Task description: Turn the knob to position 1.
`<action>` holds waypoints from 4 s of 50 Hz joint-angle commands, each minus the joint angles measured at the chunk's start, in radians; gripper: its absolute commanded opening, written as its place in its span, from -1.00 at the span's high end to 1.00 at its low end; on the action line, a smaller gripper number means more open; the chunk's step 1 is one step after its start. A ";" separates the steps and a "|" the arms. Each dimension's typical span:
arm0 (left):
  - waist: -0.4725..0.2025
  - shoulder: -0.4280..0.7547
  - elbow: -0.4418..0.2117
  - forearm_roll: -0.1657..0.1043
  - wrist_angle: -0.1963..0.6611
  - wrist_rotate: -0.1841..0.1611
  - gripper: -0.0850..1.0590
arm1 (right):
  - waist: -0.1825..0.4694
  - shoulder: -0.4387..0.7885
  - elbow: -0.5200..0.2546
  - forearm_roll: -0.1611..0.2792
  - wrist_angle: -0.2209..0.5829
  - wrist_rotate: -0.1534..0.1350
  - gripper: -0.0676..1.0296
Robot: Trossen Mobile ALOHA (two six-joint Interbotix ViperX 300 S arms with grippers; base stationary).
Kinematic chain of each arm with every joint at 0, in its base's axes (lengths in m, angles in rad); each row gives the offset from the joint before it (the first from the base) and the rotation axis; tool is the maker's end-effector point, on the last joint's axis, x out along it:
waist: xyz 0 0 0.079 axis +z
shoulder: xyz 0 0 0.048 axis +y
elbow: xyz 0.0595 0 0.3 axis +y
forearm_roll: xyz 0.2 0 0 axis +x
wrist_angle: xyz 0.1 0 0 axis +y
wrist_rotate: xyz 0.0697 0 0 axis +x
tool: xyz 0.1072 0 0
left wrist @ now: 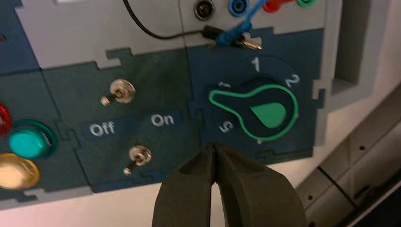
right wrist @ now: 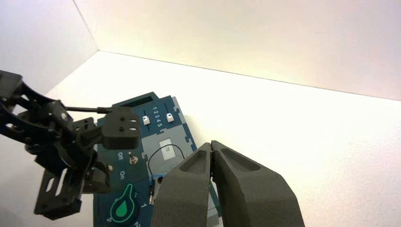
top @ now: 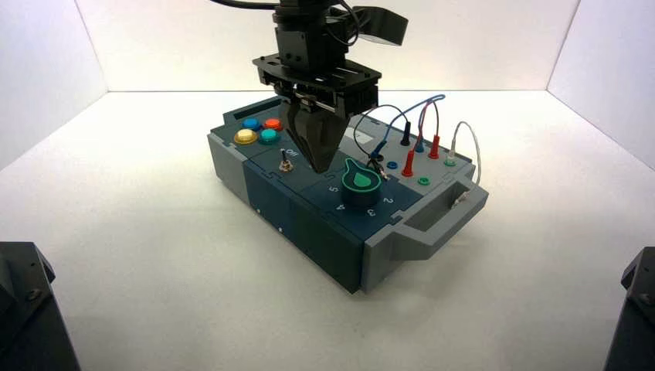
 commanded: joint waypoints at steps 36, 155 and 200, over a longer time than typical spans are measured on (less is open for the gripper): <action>0.005 0.018 -0.055 0.021 -0.029 0.015 0.91 | -0.006 0.006 -0.028 0.006 -0.015 0.005 0.92; -0.031 0.074 -0.127 0.005 -0.015 0.098 0.91 | -0.008 0.005 -0.025 0.014 -0.018 0.009 0.92; -0.044 0.095 -0.161 0.005 -0.009 0.124 0.91 | -0.006 0.006 -0.025 0.012 -0.018 0.009 0.92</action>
